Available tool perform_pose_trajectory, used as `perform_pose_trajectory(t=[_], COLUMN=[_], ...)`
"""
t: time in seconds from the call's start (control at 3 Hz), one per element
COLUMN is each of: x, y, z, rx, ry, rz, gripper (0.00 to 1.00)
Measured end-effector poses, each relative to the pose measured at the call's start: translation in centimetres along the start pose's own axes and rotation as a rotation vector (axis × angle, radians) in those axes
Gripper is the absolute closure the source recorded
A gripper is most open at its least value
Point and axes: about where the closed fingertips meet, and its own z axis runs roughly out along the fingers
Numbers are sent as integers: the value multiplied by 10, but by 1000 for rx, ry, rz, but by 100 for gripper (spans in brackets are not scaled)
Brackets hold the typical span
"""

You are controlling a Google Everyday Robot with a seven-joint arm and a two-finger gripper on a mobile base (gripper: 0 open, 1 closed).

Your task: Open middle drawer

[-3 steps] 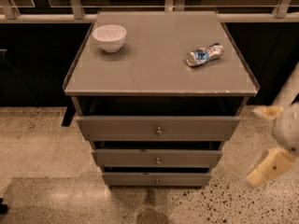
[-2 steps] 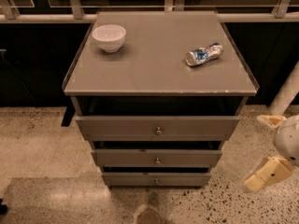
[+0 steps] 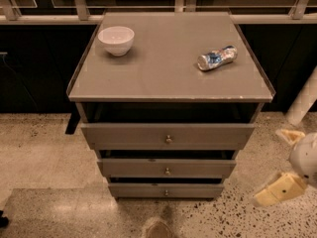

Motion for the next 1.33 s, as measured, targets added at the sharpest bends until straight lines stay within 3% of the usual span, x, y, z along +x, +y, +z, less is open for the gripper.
perform_pose_trajectory(t=[0.33, 0.67, 1.0, 1.33], x=[38, 55, 55, 55], y=[4, -20, -41, -41], z=[53, 99, 100, 100], rx=[9, 67, 143, 143], ry=[-71, -125, -140, -140], rz=[129, 190, 198, 198], gripper=[0, 0, 0, 0])
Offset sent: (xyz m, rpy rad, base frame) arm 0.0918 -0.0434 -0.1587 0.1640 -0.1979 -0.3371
